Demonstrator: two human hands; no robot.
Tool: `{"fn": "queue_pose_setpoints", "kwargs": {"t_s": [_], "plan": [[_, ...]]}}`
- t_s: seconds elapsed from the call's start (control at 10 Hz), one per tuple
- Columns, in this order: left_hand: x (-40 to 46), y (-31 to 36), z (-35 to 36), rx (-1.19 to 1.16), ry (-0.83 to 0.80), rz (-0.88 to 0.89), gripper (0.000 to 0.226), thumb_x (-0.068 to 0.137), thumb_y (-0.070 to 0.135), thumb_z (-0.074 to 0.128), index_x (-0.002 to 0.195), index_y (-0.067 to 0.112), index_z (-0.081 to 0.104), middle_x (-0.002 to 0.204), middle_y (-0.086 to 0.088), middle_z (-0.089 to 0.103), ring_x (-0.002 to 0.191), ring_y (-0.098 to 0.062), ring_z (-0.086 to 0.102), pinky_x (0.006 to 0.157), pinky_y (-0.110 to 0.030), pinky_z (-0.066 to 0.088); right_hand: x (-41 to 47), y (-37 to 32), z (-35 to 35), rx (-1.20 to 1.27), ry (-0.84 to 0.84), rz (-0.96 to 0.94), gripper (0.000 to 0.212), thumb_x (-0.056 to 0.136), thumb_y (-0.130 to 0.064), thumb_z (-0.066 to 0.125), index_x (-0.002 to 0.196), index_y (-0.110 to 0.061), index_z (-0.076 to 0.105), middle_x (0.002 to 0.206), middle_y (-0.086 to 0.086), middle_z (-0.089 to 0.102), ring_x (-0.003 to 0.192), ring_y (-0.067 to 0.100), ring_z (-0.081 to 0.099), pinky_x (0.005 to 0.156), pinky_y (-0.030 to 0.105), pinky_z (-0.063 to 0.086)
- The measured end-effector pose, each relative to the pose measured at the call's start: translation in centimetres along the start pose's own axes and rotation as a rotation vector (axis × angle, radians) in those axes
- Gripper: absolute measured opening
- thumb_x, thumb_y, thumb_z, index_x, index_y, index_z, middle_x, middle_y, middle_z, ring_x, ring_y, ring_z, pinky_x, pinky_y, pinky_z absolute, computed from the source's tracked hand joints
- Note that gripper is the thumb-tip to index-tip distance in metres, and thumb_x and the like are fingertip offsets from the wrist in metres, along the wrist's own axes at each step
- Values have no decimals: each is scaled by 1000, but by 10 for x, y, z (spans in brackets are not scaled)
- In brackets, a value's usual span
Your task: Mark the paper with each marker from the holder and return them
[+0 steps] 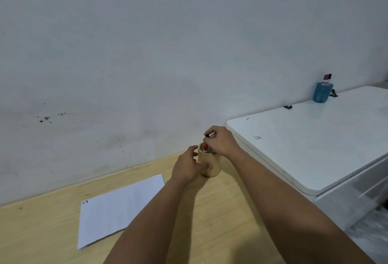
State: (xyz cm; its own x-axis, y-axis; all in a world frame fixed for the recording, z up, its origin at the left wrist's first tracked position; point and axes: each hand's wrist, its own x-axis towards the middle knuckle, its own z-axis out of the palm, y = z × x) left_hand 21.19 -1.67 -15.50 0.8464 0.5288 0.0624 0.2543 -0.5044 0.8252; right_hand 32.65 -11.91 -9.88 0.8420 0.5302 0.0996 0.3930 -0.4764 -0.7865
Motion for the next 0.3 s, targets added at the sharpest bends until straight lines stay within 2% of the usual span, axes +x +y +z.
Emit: {"fn": "queue_pose_setpoints", "kwargs": {"t_s": [0.1, 0.2, 0.3], "plan": [[-14, -2, -13, 37, 13, -16, 79, 78, 39, 81, 148, 28, 46, 136, 3, 63, 116, -18, 63, 97, -40, 53, -14, -5, 3, 48, 56, -22, 19, 88, -35, 70, 106, -37, 69, 99, -14, 77, 98, 14, 73, 102, 49, 58], [-46, 0, -33, 45, 49, 30, 65, 83, 43, 78, 142, 30, 53, 136, 6, 63, 115, -13, 63, 97, -36, 53, -39, -30, 0, 143, 204, -148, 25, 96, -33, 74, 120, -30, 72, 116, -13, 73, 105, 10, 66, 108, 49, 53], [-109, -8, -44, 85, 105, 159, 47, 90, 50, 70, 134, 35, 61, 133, 20, 62, 118, -1, 60, 97, -30, 52, -70, -73, -11, 398, 276, -358, 18, 99, -26, 76, 117, -26, 75, 114, -12, 77, 112, 10, 70, 104, 41, 55]]}}
